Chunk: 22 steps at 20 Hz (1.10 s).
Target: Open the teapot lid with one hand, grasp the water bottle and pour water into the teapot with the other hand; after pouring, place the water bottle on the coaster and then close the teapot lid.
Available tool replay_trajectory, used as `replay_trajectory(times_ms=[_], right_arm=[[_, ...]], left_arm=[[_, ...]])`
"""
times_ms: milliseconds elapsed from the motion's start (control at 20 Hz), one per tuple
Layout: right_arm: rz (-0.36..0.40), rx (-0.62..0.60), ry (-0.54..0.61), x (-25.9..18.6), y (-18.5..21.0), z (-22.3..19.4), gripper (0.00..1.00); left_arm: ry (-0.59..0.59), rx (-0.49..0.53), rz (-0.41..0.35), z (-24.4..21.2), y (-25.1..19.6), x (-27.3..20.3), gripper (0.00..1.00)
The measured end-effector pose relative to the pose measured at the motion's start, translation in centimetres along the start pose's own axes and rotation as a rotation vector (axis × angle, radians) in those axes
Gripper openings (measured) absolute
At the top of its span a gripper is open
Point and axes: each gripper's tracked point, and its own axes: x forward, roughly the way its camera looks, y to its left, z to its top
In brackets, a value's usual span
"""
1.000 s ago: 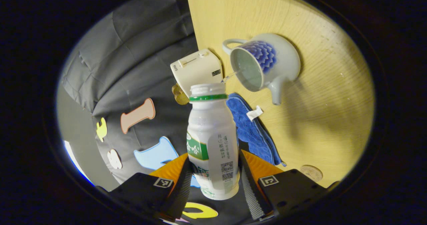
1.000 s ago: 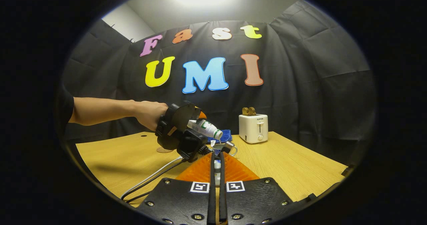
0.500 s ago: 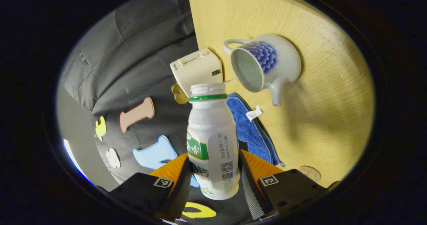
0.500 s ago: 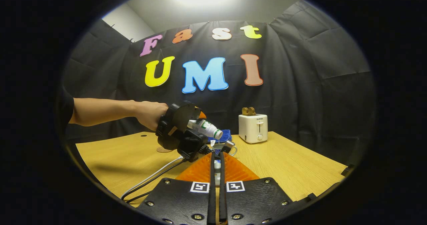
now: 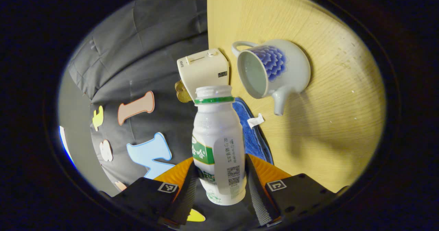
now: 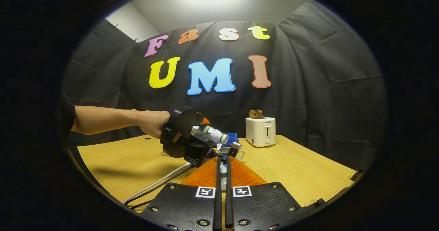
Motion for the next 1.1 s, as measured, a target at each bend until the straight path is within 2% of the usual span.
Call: replay_trajectory(times_ms=[50, 100, 300, 350, 500, 750, 1100], right_arm=[[0.000, -0.002, 0.001, 0.1, 0.1, 0.0, 0.04], [0.001, -0.004, 0.001, 0.1, 0.1, 0.0, 0.04], [0.003, -0.013, 0.002, 0.0, 0.5, 0.1, 0.04], [0.004, -0.016, 0.000, 0.0, 0.5, 0.2, 0.04], [0.004, -0.025, -0.018, 0.0, 0.6, 0.9, 0.04], [-0.022, -0.031, -0.044, 0.1, -0.4, 2.1, 0.04], [-0.064, 0.018, -0.017, 2.2, -2.9, 2.1, 0.04]], left_arm=[[-0.002, -0.005, -0.002, 0.0, -0.3, -0.1, 0.84], [-0.004, -0.008, -0.003, 0.1, -0.4, -0.1, 0.79], [-0.012, -0.029, -0.005, 0.4, -0.8, -0.2, 0.79], [-0.017, -0.048, -0.006, 0.4, -0.9, -0.2, 0.84], [-0.025, -0.144, -0.031, 0.5, -1.9, -0.3, 0.84], [-0.039, -0.293, -0.020, 0.5, -2.7, -0.9, 0.84], [-0.061, -0.588, 0.010, -0.9, -3.5, -3.3, 0.84]])
